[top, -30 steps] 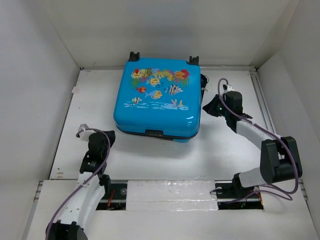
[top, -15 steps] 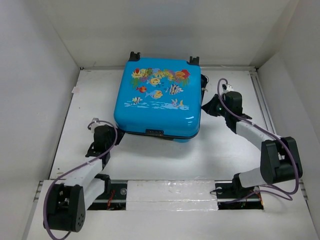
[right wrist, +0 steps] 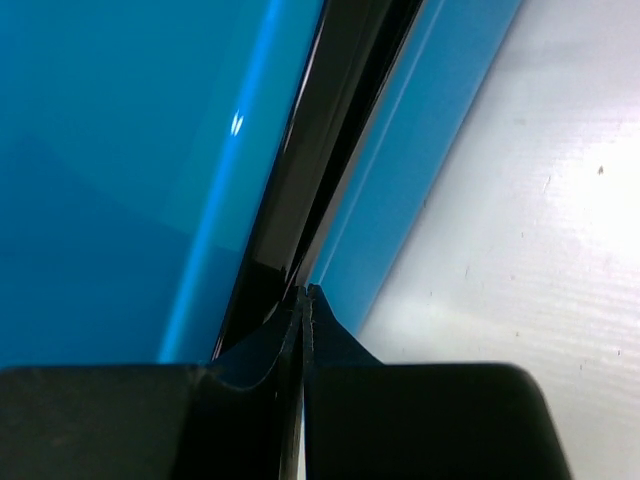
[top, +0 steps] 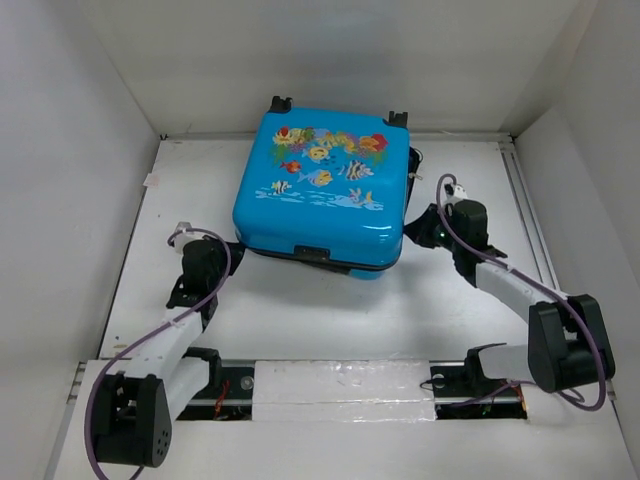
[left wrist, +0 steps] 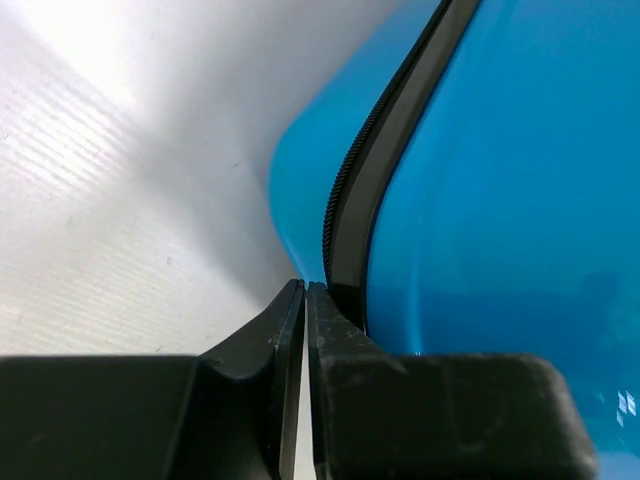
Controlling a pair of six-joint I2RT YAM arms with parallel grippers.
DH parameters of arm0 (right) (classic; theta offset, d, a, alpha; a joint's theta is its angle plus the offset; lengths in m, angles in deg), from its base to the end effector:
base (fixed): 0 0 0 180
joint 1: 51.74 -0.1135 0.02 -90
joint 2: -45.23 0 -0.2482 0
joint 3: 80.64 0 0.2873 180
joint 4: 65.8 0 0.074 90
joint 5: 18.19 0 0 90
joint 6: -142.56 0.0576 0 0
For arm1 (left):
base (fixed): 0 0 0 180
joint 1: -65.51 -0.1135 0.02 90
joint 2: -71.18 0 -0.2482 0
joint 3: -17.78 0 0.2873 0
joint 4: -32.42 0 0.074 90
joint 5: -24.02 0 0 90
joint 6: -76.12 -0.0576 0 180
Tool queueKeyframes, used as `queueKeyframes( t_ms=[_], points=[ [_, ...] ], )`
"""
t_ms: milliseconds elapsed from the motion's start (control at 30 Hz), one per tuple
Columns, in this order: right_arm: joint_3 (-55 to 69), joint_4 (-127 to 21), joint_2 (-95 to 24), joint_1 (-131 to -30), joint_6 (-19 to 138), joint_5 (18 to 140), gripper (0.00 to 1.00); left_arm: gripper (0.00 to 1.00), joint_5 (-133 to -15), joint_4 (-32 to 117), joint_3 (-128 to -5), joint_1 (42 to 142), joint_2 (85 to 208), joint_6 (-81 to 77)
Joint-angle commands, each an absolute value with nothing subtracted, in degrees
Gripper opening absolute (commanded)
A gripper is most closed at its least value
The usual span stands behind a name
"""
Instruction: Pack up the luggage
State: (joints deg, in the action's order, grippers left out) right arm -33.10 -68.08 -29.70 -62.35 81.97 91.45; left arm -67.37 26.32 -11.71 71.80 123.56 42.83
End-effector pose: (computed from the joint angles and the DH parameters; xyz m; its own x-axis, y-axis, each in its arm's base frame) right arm 0.3175 0.0792 0.1666 -0.5954 0.3590 -0.7188 -0.2068 0.7960 0.5689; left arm 0.2574 -0.0298 0.1603 -0.2684 -0.8111 -0.5196 -0.1672 0.5705 -0.8041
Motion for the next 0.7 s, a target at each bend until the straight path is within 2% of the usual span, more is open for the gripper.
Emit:
queueKeyframes(
  t_ms=[0,167,367,467,500,567,633,667],
  points=[
    [-34.92,-73.61,-27.28,-63.43,83.23,93.7,0.04,0.05,-72.84,8.96,-18.62,72.54,118.66,44.13],
    [-37.03,-75.01,-28.77,-64.75,83.76,95.27,0.04,0.09,-73.62,6.6,-19.5,72.54,116.8,44.65],
    [-39.49,-76.16,-24.99,-66.68,84.29,95.54,0.04,0.25,-75.74,3.26,-21.26,72.54,119.08,45.7],
    [-40.63,-76.16,-23.07,-67.29,84.29,95.54,0.04,0.41,-76.35,0.17,-21.26,72.54,118.47,46.32],
    [-41.16,-75.56,-22.28,-67.82,84.29,93.72,0.04,0.43,-76.35,0.17,-21.26,72.54,118.47,46.32],
    [-42.56,-74.06,-19.82,-67.82,84.29,91.34,0.09,0.52,-74.0,8.12,-22.82,72.54,116.54,43.7],
    [-43.19,-73.53,-19.02,-67.82,84.29,90.45,0.14,0.71,-65.69,16.57,-22.84,72.54,114.43,42.98],
    [-43.88,-73.53,-18.41,-67.82,84.29,90.45,0.19,0.86,-63.98,18.26,-21.19,72.54,114.42,42.98]
  ],
)
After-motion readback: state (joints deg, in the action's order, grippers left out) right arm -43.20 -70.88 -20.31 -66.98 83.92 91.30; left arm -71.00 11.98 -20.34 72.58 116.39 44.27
